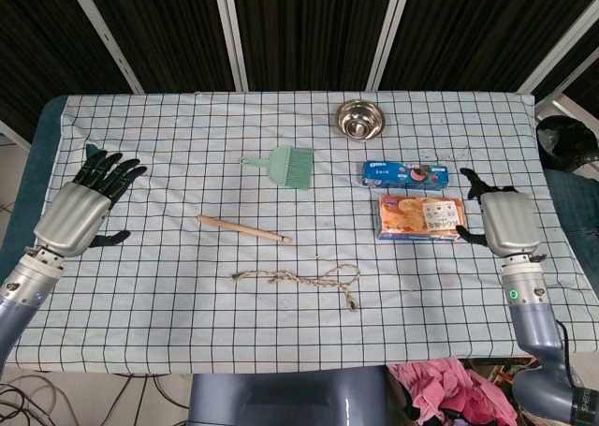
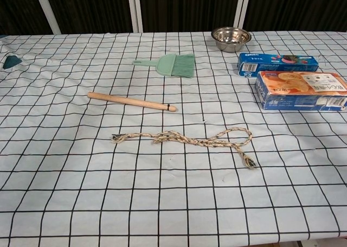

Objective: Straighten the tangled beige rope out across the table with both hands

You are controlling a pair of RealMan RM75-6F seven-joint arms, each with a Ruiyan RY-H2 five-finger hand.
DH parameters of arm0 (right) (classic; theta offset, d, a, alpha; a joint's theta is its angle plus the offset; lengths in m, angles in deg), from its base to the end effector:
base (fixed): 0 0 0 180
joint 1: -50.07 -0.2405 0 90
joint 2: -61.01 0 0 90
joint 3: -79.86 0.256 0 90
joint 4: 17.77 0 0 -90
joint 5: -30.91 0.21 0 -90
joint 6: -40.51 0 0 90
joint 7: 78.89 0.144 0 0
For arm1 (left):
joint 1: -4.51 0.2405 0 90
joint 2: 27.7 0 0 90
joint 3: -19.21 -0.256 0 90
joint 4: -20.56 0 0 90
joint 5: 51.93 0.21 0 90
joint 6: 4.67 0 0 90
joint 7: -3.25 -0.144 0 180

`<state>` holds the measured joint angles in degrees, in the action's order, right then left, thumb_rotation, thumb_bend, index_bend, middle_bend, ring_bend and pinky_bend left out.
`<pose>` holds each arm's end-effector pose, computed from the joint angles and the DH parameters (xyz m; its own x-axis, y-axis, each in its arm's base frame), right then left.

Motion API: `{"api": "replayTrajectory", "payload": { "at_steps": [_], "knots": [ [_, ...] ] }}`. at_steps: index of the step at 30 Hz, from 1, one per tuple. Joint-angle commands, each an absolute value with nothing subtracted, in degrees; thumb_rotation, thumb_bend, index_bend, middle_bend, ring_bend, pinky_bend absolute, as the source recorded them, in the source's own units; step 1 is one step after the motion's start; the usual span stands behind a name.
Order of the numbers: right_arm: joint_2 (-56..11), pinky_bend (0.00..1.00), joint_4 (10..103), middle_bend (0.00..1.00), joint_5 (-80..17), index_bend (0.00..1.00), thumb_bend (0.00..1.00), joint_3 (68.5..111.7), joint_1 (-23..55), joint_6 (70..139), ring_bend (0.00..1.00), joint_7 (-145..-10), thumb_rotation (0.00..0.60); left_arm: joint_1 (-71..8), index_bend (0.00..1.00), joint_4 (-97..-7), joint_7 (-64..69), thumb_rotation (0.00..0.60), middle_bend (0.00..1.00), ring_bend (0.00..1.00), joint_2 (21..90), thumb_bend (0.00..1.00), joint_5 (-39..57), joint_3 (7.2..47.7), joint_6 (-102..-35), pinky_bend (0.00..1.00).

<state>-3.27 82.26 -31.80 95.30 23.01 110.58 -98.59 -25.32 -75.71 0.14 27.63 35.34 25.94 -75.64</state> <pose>-0.2199 -0.3221 0.1565 0.4606 0.0278 0.8872 -0.8858 -0.0488 0.4615 -0.2028 0.3065 0.1777 0.5417 -0.0627 0.8382 0.7535 -0.4057 -0.5173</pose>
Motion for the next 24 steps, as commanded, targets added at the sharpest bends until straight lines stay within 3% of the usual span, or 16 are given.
{"api": "replayTrajectory", "payload": {
  "at_steps": [1,4,7,15,24],
  "knots": [
    [0.6,0.79,90.7,0.64,-28.9,0.23,0.12,93.1,24.8,107.1,0.76,-97.2,0.6,-21.5,0.1,-76.2,1.2,0.6,0.08,0.0,26.4,0.07,37.8,23.1,-79.4,0.04],
    [3.1,0.85,95.6,0.71,-27.3,0.23,0.12,91.4,25.2,103.5,0.82,-96.2,0.6,-19.0,0.1,-75.6,0.6,0.6,0.08,0.0,26.2,0.07,39.1,21.1,-81.3,0.03],
    [3.3,0.9,98.3,0.76,-28.8,0.24,0.12,88.8,25.9,104.2,0.87,-99.3,0.6,-16.0,0.1,-74.9,1.4,0.6,0.08,0.0,26.6,0.07,40.4,19.4,-84.5,0.03],
    [-4.6,0.96,104.1,0.83,-32.9,0.31,0.12,81.4,31.1,110.7,0.93,-104.1,0.6,-9.0,0.1,-67.9,8.0,0.6,0.08,0.0,32.0,0.07,42.5,16.4,-92.5,0.03],
    [-15.5,0.97,102.6,0.85,-25.8,0.35,0.12,81.7,28.2,109.4,0.96,-110.4,0.6,-7.2,0.1,-64.0,10.5,0.6,0.08,0.0,34.8,0.07,42.8,16.1,-93.9,0.03]
  ]
}}
